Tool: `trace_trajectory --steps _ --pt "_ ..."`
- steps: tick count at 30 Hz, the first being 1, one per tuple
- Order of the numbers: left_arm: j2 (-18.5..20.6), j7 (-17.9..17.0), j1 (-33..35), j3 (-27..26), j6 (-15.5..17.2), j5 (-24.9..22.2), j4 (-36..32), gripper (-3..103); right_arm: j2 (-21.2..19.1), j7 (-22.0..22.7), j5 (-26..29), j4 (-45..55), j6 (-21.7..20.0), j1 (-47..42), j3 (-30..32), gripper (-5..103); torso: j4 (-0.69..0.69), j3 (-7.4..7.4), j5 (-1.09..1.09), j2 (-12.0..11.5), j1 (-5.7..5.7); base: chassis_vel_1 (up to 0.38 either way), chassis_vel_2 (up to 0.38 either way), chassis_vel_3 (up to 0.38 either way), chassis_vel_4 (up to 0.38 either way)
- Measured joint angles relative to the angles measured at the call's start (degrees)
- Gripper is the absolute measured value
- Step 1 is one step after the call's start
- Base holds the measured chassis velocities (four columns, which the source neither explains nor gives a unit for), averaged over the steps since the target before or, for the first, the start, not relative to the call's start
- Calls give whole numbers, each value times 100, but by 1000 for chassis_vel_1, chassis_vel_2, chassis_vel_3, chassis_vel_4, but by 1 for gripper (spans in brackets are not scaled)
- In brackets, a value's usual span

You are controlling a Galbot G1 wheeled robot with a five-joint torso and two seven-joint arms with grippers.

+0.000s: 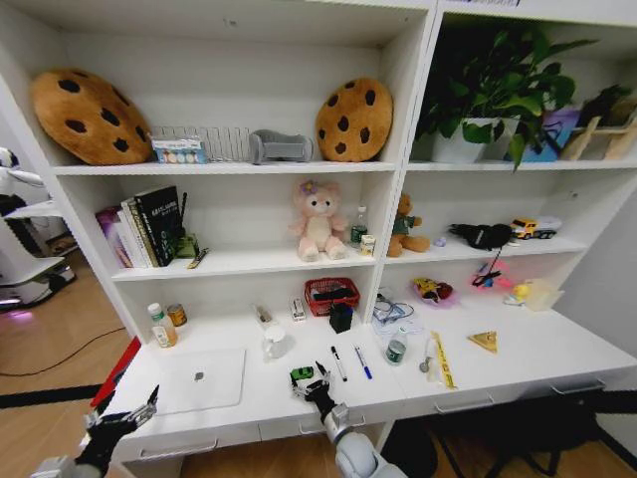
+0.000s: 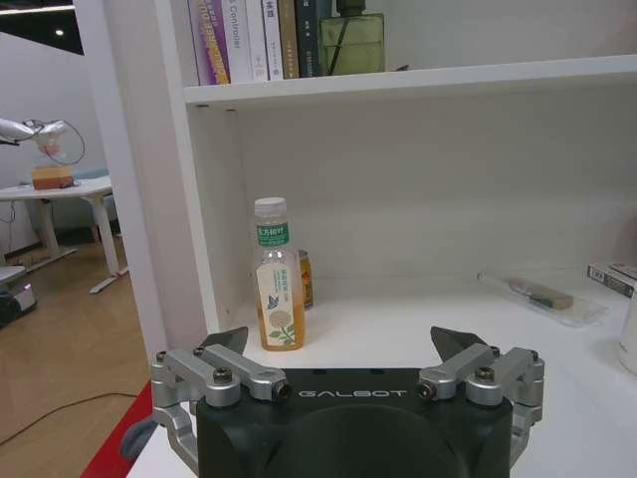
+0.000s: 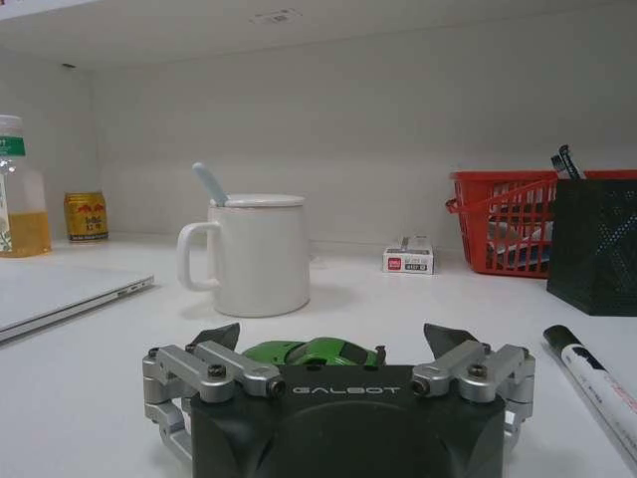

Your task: Organize the objects on the table.

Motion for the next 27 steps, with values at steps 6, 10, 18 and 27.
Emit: trace_trajectory --steps 6,10,18,27 --pt "-15 0 -71 100 -3 18 60 100 -79 49 130 -51 -59 79 -99 100 0 0 0 0 0 0 0 0 0" --pt "-20 0 -66 136 -64 79 78 100 -103 64 158 -123 -80 166 -154 100 0 0 0 0 0 0 0 0 0" --pt "-34 0 -14 123 -169 118 94 100 -96 80 241 -294 -104 367 -464 100 -1 0 0 0 0 0 0 0 0" --pt "-34 2 27 68 -234 89 113 100 -62 105 239 -340 -105 437 -577 100 1 0 0 0 0 0 0 0 0"
